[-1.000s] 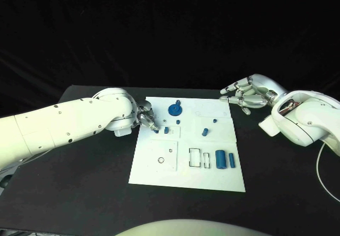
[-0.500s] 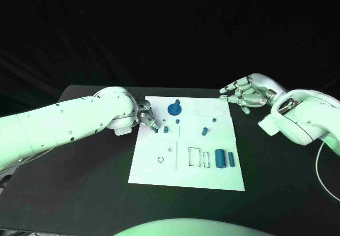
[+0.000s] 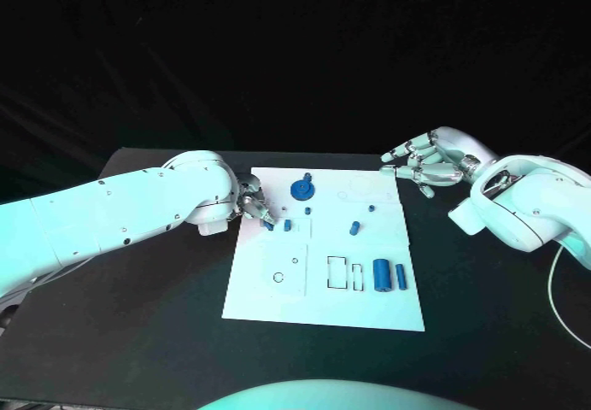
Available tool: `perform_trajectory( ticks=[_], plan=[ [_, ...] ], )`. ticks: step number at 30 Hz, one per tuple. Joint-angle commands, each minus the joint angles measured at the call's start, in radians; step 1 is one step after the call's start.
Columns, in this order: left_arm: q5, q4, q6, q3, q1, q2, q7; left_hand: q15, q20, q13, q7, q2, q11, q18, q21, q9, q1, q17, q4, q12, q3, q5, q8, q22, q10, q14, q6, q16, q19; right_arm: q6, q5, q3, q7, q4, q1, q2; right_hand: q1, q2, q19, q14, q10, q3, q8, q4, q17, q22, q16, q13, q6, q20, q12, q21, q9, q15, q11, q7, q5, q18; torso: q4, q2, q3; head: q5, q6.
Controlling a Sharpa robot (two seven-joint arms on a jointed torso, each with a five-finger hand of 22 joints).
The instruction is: Assemble the parts on the task board
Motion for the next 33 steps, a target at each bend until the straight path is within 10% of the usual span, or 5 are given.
perform_trajectory(
  ticks=[1, 33],
  plan=[
    [0.006, 0.005, 0.038, -0.004, -0.006, 0.006, -0.004, -0.007, -0.01, 0.002, -0.012, -0.004, -0.003, 0.002, 0.002, -0.002, -0.01, 0.263, 0.0, 0.005, -0.011, -0.003, 0.004, 0.174, 0.008, 0.107, 0.02, 0.002, 0.061, 0.009, -0.002, 0.0, 0.006, 0.002, -0.001, 0.0, 0.006, 0.001, -0.001, 0.038, -0.005, 0.0, 0.004, 0.005, -0.001, -0.001, -0.004, 0.0, -0.004, -0.001, 0.005, -0.006, -0.001, -0.005, 0.0, -0.001, 0.003, 0.02, 0.0005, 0.0, -0.0004, 0.0, -0.002],
    [-0.13, 0.017, 0.026, -0.003, -0.006, 0.007, 0.025, -0.013, -0.016, 0.013, -0.023, -0.047, -0.012, 0.001, 0.004, -0.02, 0.054, 0.263, -0.037, 0.009, -0.116, 0.0, -0.012, 0.179, 0.017, 0.107, 0.045, 0.002, 0.063, 0.011, -0.002, 0.0, 0.009, 0.001, -0.001, 0.0, 0.006, 0.002, -0.001, 0.038, -0.006, -0.001, 0.004, 0.006, -0.003, -0.004, -0.005, -0.001, -0.004, -0.001, 0.004, -0.008, -0.001, -0.005, 0.0, -0.001, 0.005, 0.02, -0.0002, 0.0, -0.0004, 0.004, -0.01]
  ],
)
